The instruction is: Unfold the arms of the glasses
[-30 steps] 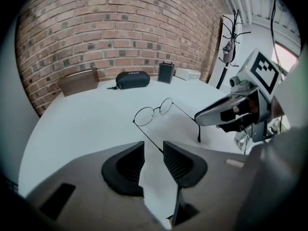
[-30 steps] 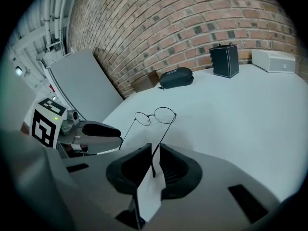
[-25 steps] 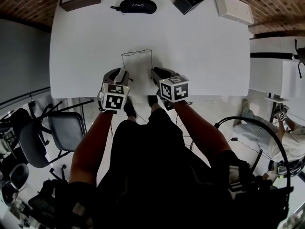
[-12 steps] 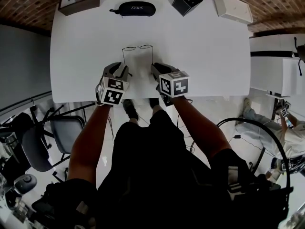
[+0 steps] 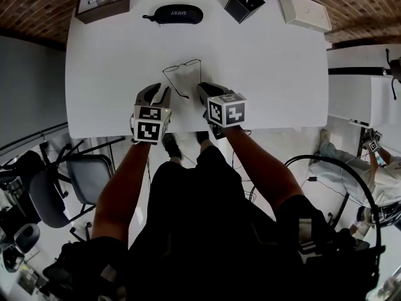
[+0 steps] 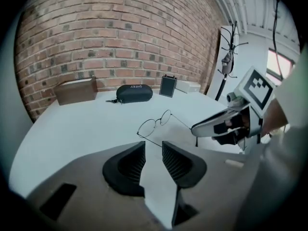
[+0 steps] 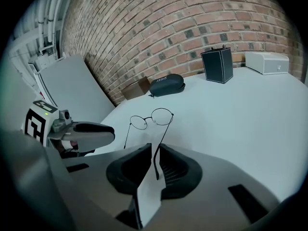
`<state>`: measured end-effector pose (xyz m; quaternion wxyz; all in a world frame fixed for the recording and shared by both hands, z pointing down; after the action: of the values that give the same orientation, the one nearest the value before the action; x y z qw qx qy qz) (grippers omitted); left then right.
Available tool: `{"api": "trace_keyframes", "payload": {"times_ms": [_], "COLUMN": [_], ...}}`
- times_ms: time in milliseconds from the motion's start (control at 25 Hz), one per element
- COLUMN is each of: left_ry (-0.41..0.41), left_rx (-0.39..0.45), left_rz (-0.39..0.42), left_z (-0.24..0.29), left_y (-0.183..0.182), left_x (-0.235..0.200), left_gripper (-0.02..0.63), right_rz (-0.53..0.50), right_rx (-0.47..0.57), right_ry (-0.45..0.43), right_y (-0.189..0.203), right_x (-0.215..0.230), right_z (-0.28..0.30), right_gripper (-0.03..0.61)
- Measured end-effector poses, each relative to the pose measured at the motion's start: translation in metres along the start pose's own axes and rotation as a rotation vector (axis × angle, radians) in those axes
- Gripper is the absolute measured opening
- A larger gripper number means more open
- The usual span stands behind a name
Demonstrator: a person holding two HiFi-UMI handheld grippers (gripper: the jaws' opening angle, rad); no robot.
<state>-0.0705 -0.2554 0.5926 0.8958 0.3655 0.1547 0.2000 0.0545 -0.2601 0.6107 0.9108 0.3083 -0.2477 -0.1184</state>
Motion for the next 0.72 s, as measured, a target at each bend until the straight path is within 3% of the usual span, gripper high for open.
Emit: {"api": "trace_keyframes", "payload": {"times_ms": [120,400,720], "left_ry": [0.014,-0.076,-0.131], "left_rx": [0.007,-0.04,-0.11], "left_rz": [-0.08,-0.138,-0.133], "left_z": [0.003,0.015,0.032], "left_y": [0.005,0.019,0.033], "left_x": [0.02,0.034,0.034], "left_gripper": [0.142,0.209,0.215], "right_rz": [-0.009,-0.116,-0.122], "right_rx": [0.007,-0.011,-0.073], "right_ry": [0.005,-0.003,0.047], "right_y": [-0.002,0.003,0.022], "right_x": [-0.001,-0.013,0.004], "right_z": [-0.001,-0.007,0.003], "right_gripper": [0.052,0.114,0.112]}}
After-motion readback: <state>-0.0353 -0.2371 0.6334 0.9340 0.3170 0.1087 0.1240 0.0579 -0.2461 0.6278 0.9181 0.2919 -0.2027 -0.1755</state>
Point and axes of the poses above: the fingertips, and each gripper's own axes: z forward along the fingers, x to its right, y out of its underside, the point moved 1 cm from there along -z, backward along the fingers
